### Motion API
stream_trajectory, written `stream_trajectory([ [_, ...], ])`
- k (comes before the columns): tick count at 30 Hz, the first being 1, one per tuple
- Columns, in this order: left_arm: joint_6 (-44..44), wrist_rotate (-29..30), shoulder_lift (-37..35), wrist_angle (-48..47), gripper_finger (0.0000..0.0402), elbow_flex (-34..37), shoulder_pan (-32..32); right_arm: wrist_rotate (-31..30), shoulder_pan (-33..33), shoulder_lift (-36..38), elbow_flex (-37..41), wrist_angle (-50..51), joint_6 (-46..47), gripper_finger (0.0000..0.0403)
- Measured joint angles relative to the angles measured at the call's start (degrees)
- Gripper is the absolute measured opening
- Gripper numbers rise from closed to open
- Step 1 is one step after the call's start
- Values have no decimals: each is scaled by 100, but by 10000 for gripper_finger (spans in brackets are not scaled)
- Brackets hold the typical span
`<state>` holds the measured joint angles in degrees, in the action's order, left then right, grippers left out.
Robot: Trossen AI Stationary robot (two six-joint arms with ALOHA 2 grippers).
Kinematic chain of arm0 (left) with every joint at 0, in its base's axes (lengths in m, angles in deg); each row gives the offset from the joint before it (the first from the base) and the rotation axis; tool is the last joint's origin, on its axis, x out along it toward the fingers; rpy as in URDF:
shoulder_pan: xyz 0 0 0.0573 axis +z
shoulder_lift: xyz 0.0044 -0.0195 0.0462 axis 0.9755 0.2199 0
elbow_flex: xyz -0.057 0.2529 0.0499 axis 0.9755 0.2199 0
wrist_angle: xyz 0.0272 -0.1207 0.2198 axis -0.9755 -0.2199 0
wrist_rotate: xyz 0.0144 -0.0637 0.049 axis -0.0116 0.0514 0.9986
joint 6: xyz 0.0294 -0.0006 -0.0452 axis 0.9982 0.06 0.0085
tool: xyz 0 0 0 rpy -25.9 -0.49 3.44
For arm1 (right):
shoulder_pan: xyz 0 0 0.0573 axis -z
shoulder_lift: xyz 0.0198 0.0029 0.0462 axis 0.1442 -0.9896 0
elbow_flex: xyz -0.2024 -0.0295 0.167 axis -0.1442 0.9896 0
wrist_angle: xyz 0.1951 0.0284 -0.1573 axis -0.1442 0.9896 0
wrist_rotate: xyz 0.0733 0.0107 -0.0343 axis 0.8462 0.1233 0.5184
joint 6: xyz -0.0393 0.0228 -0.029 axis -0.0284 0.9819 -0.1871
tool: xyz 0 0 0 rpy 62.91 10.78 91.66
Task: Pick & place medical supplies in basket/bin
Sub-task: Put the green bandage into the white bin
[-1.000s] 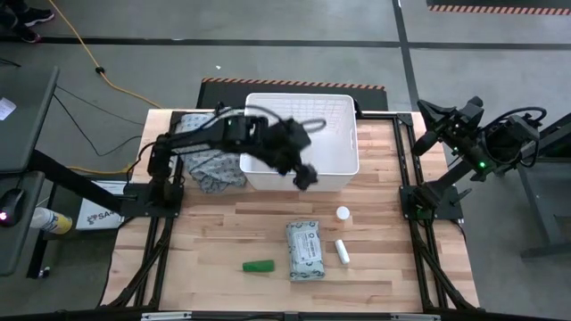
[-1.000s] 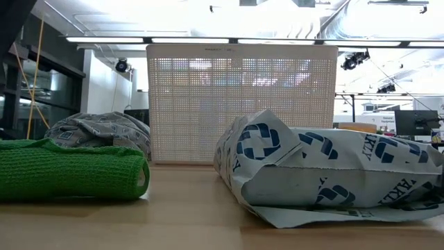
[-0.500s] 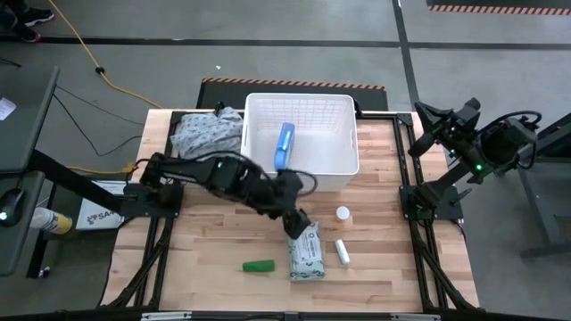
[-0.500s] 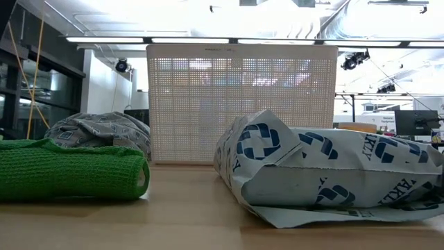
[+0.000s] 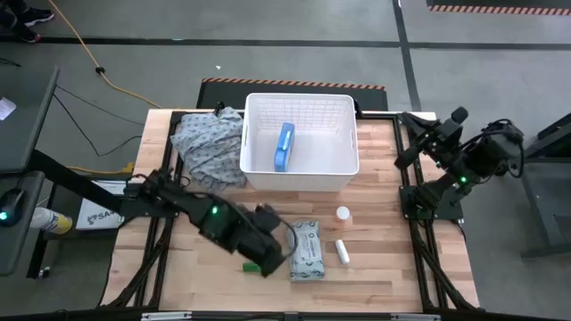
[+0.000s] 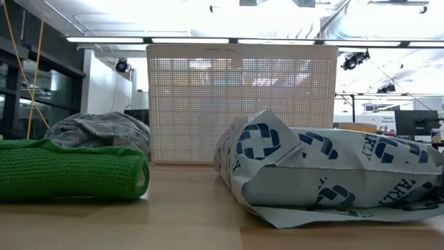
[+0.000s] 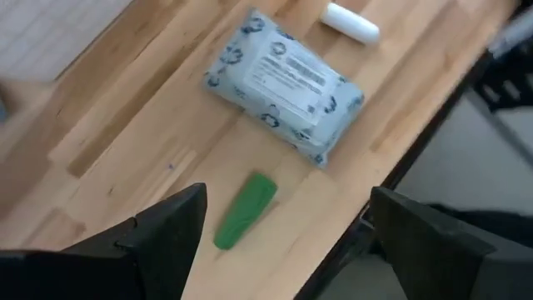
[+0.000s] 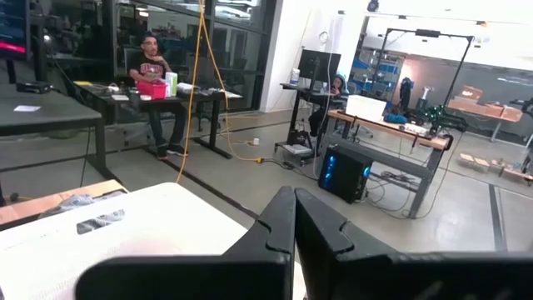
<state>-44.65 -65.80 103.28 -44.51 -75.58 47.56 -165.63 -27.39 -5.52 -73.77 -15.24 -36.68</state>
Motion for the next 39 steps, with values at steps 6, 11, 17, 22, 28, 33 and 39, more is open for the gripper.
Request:
stream_trajectory([
  [6, 291, -58, -11, -169, 370, 537, -527, -4, 2, -99, 0, -3, 41, 0],
  [11, 331, -82, -21, -122, 370, 1262, -828, -2, 0, -101, 0, -6, 270, 0],
  [17, 637, -113, -9, 430, 370, 2034, -949, -4, 0, -101, 0, -8, 361, 0],
  [22, 1279, -71, -13, 557, 370, 2060, -972, -4, 0, -101, 0, -10, 365, 0],
  [28, 1933, 1, -15, 627, 370, 2059, -961, -4, 0, -101, 0, -24, 365, 0],
  [33, 1958, 109, -30, 899, 370, 2288, -964, -4, 0, -101, 0, -29, 365, 0],
  [39, 2185, -142, -20, 1919, 370, 2737, -964, -4, 0, -105, 0, -27, 463, 0],
])
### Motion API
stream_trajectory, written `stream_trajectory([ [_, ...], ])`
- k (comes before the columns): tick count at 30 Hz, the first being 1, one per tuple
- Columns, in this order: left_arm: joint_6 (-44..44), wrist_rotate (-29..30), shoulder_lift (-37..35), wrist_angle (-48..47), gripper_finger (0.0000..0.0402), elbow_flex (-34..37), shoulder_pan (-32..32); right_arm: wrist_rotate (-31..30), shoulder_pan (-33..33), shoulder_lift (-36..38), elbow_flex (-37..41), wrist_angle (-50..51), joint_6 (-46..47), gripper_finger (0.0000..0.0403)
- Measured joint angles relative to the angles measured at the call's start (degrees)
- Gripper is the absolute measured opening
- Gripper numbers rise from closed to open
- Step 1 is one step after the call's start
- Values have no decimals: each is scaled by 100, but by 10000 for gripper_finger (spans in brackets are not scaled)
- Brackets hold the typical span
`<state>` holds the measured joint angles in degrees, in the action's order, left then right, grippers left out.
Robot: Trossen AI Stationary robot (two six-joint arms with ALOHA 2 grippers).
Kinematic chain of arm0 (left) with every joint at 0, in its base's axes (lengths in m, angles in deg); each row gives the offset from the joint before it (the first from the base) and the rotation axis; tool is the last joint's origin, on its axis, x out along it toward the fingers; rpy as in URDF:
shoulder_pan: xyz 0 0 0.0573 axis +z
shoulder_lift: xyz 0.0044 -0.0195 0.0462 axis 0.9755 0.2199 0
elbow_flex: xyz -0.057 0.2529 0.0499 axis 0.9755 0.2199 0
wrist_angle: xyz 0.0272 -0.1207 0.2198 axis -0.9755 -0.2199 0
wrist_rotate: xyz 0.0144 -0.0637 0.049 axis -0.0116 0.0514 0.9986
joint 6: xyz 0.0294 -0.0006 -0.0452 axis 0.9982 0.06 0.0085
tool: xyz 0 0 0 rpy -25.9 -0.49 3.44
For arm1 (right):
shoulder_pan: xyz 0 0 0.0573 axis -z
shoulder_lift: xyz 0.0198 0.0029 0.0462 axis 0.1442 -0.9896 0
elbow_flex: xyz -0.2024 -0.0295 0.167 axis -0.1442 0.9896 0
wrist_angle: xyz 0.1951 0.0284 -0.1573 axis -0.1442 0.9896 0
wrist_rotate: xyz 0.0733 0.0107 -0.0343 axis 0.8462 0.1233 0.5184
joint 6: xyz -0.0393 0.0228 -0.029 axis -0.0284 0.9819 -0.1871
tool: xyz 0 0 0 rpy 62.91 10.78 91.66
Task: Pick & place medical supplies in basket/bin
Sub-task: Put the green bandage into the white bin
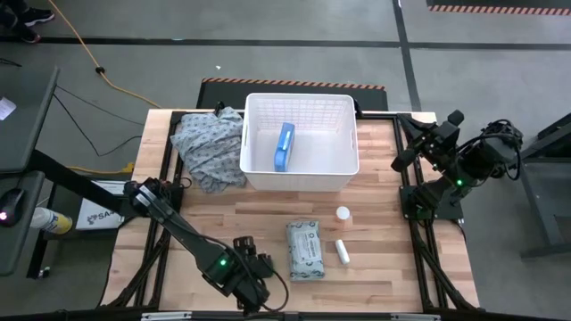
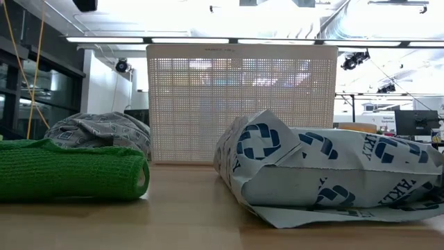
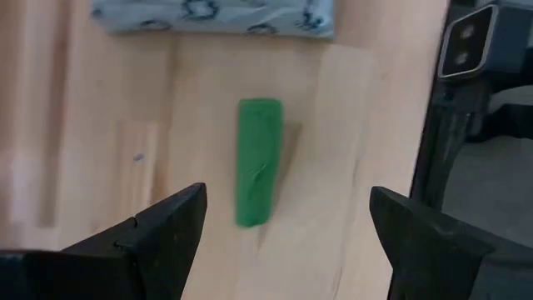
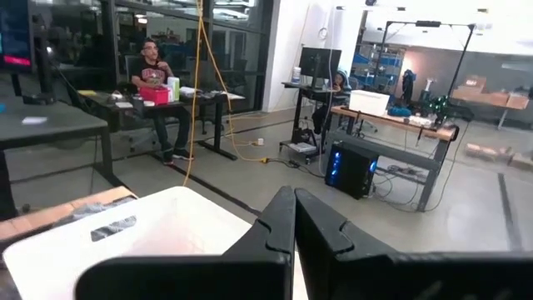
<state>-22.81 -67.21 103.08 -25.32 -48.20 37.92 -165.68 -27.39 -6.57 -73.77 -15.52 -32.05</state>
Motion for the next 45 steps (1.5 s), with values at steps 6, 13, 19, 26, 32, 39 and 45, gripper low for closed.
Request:
stream_trajectory([
  [6, 57, -47, 0, 484, 370, 322, 0, -2, 0, 1, 0, 2, 437, 0],
  [13, -351, 14, 0, 590, 370, 822, 60, -2, 0, 0, 0, 4, 437, 0],
  [19, -365, 33, -2, 1343, 370, 1405, 255, -2, 0, 2, 0, 7, 435, 0],
  [26, -356, -376, 0, 2083, 370, 2011, 612, -2, 0, 2, 0, 9, 316, 0],
  [32, -242, -406, 0, 2112, 370, 2071, 675, -2, 0, 0, 0, 11, 151, 0],
  [39, 51, -545, 130, 2103, 370, 2069, 675, 0, 0, 0, 0, 11, 145, 0],
  [45, 107, -654, 473, 2142, 370, 2071, 673, -2, 0, 2, 0, 20, 145, 0],
])
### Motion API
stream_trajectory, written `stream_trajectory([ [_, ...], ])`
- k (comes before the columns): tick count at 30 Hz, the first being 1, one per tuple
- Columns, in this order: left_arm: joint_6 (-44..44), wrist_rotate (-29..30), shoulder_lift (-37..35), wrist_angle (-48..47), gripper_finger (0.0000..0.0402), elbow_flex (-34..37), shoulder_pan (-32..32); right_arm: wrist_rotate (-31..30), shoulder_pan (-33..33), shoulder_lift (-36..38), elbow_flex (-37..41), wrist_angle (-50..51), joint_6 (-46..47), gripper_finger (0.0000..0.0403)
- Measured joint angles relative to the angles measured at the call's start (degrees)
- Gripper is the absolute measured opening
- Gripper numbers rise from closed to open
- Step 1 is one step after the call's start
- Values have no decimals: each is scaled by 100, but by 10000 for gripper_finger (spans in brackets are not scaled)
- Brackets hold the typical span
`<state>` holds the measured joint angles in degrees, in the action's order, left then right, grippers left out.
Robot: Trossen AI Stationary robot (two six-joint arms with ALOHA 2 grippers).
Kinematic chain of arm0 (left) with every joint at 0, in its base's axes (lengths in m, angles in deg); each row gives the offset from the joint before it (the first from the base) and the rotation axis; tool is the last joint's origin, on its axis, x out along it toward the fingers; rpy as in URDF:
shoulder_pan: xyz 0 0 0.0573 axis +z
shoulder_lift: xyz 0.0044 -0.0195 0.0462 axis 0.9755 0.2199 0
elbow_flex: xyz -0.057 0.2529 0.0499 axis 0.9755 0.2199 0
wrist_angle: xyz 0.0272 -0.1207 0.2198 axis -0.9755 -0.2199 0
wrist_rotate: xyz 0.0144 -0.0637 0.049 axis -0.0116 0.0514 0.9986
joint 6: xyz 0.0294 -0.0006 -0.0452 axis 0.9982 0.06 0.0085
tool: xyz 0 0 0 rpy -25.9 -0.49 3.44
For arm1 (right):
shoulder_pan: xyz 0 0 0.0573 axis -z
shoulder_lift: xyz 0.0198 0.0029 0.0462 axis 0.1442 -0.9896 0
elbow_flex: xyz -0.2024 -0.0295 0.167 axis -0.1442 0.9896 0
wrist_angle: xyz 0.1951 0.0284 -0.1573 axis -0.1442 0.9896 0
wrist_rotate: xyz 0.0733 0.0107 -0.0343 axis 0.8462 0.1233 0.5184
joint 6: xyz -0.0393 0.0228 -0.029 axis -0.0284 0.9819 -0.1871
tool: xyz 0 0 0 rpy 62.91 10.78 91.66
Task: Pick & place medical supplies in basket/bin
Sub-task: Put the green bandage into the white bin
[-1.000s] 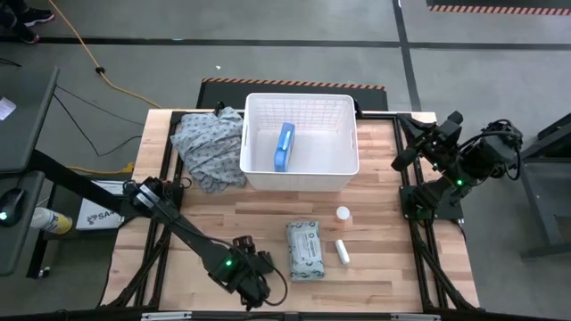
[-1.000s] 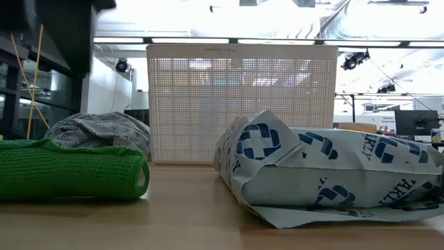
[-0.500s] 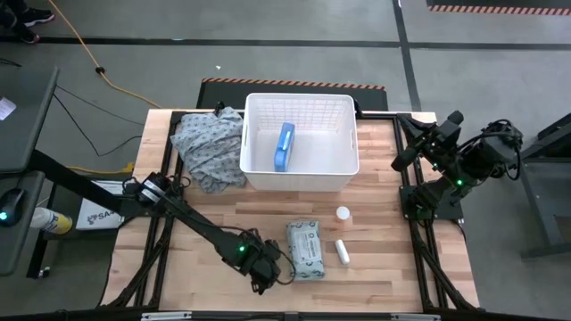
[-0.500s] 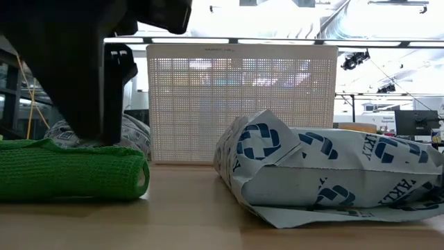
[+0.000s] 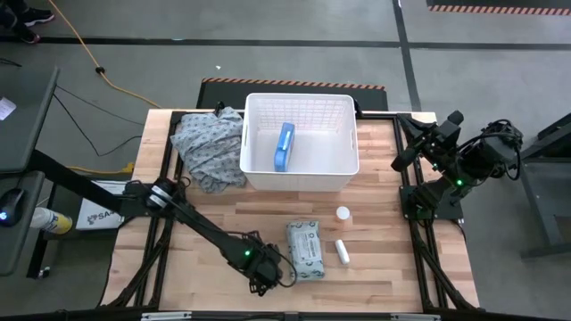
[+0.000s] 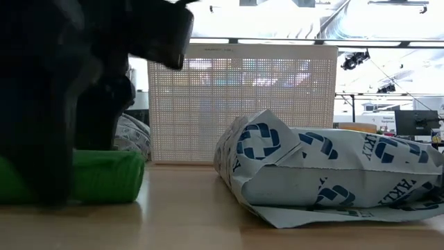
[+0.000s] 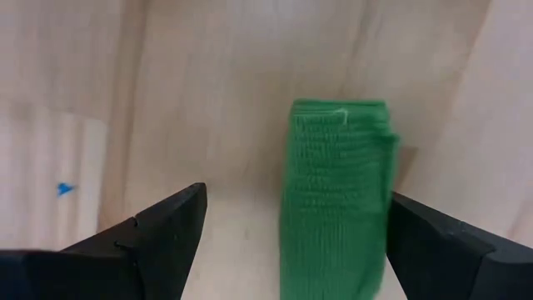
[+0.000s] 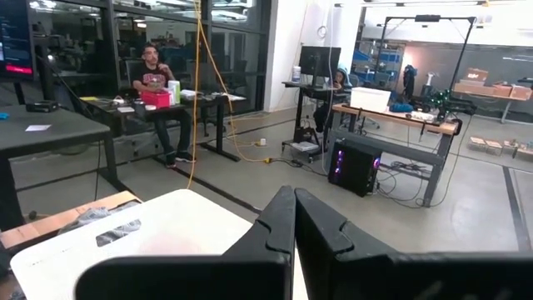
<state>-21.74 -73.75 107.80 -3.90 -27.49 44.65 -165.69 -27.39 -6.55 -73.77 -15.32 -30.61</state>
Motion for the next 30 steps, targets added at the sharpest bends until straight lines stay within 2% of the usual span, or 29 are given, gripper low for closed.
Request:
stream_trajectory([
  [30, -74, 19, 185, 162, 370, -7, 0, 0, 0, -2, 0, 4, 35, 0],
])
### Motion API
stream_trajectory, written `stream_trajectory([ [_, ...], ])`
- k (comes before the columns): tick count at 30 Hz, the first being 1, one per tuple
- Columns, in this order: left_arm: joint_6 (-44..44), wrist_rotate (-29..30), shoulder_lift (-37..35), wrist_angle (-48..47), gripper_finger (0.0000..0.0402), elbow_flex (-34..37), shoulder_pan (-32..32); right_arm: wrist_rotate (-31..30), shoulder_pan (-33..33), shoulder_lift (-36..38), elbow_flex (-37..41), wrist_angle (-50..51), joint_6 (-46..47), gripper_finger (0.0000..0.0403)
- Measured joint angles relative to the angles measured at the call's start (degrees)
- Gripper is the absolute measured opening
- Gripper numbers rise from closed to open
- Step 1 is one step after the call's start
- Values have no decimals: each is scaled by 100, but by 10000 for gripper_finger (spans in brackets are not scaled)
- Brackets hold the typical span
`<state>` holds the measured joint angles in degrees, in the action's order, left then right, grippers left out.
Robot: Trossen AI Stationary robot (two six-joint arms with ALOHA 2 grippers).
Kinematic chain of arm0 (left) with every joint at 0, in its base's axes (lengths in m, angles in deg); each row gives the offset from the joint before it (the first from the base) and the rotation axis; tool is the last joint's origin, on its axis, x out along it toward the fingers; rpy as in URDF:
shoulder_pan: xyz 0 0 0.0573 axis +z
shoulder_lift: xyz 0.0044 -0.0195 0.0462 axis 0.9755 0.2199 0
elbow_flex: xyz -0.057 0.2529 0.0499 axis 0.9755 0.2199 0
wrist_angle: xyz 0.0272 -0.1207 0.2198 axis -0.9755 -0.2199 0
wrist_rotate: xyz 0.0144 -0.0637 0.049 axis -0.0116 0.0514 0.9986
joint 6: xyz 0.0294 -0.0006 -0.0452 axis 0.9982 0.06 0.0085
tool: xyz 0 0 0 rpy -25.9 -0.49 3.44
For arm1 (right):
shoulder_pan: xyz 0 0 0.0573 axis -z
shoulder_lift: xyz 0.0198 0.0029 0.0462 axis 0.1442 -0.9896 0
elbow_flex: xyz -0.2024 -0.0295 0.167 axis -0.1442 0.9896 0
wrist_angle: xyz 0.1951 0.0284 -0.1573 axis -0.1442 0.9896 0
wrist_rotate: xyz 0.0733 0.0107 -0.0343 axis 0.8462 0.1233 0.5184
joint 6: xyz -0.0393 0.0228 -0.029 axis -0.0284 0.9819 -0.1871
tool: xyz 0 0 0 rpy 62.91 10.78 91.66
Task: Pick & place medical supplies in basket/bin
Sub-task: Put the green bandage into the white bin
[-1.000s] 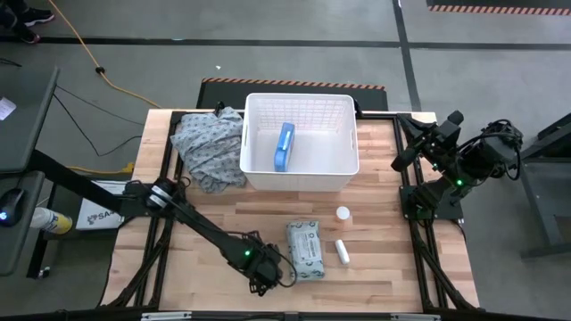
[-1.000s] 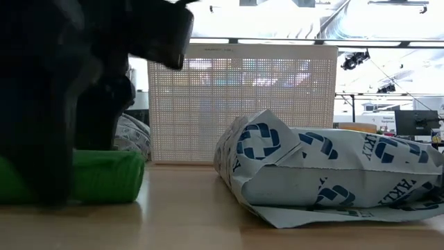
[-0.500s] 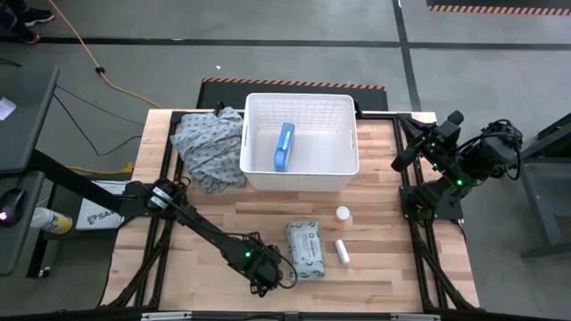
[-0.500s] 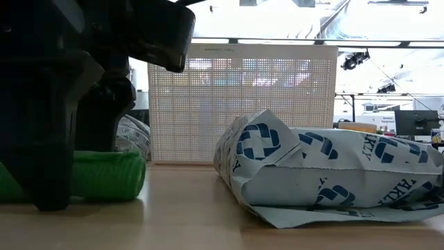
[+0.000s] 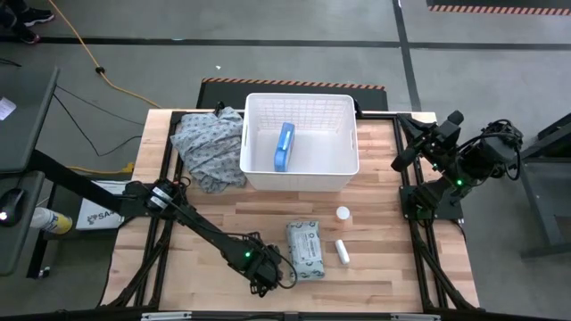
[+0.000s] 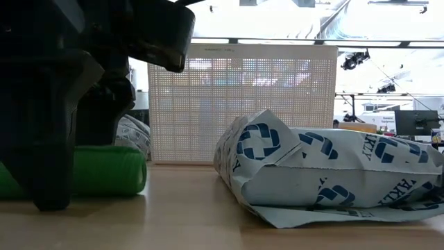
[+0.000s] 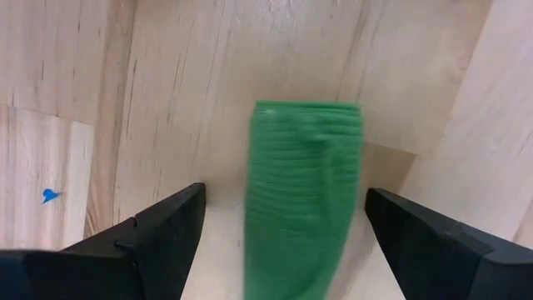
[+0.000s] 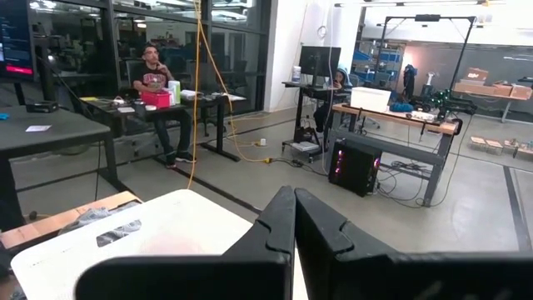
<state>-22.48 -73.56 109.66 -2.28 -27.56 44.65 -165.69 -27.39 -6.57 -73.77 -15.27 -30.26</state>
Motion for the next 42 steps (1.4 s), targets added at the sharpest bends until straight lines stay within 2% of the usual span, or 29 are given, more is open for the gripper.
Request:
stream_trajectory([
  [21, -164, -3, 0, -9, 362, 0, 0, 0, 0, 2, 0, 0, 127, 0],
  [24, -294, -2, 0, -1, 337, 0, -2, 1, 1, 1, 0, 0, 127, 0],
  [37, -615, -32, 0, -10, 178, -10, 2, 2, 2, 0, 0, 0, 125, 0],
  [42, -632, -114, 35, -405, 129, -320, 13, 1, 0, 1, 0, 0, 125, 0],
])
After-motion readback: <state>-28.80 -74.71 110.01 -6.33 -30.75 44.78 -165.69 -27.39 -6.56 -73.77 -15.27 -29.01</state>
